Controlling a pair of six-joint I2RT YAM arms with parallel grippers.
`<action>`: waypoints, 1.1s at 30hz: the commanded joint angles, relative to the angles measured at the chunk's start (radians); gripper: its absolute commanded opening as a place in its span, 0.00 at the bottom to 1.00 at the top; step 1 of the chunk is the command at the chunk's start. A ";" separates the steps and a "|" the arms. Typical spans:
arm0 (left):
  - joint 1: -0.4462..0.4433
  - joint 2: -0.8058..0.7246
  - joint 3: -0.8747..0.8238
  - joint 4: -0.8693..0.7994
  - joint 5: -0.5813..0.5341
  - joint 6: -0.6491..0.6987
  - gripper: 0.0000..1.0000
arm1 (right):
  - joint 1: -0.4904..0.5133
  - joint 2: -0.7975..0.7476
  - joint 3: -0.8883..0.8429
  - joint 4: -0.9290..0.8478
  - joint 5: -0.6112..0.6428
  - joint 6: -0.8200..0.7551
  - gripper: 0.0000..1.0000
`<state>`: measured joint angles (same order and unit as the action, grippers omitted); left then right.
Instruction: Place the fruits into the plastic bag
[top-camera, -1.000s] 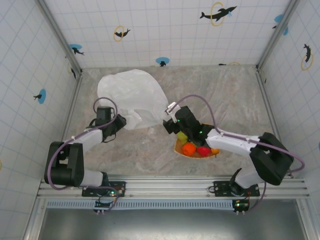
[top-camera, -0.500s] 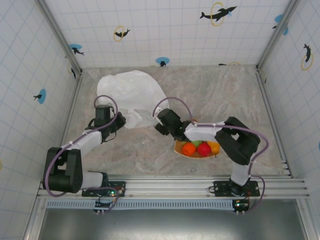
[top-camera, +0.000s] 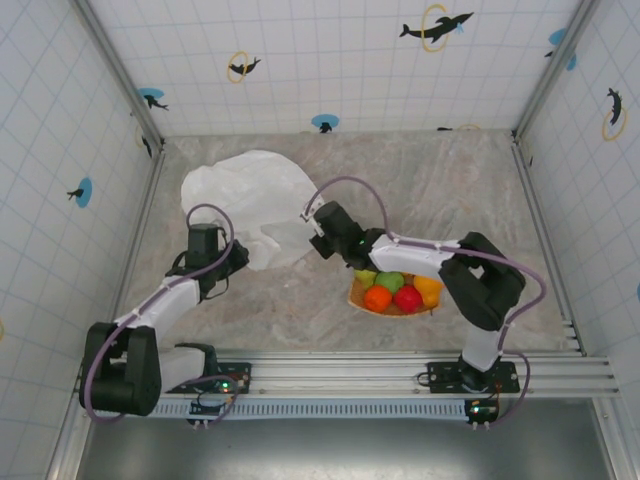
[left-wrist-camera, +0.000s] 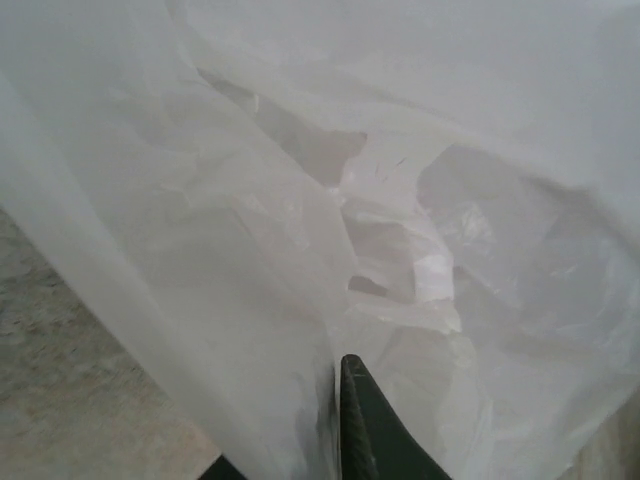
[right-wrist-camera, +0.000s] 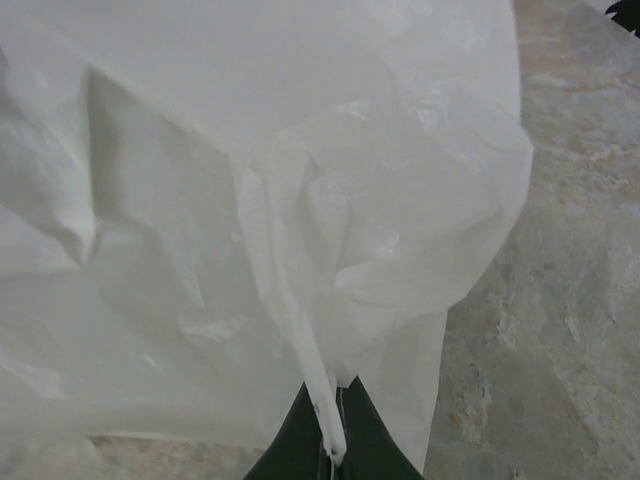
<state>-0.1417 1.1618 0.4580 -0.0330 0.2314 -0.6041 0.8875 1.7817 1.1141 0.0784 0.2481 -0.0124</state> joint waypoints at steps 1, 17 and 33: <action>-0.007 -0.049 -0.001 -0.071 -0.028 0.040 0.21 | -0.049 -0.103 0.003 0.006 -0.167 0.182 0.04; -0.009 -0.300 0.236 -0.478 -0.140 0.177 0.81 | -0.192 -0.213 0.004 -0.167 -0.483 0.345 0.01; -0.141 0.042 0.362 -0.191 -0.018 0.676 0.79 | -0.193 -0.136 0.100 -0.239 -0.613 0.387 0.01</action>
<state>-0.2802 1.1637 0.8108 -0.2981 0.1955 -0.1352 0.6991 1.6386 1.1675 -0.1341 -0.3305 0.3672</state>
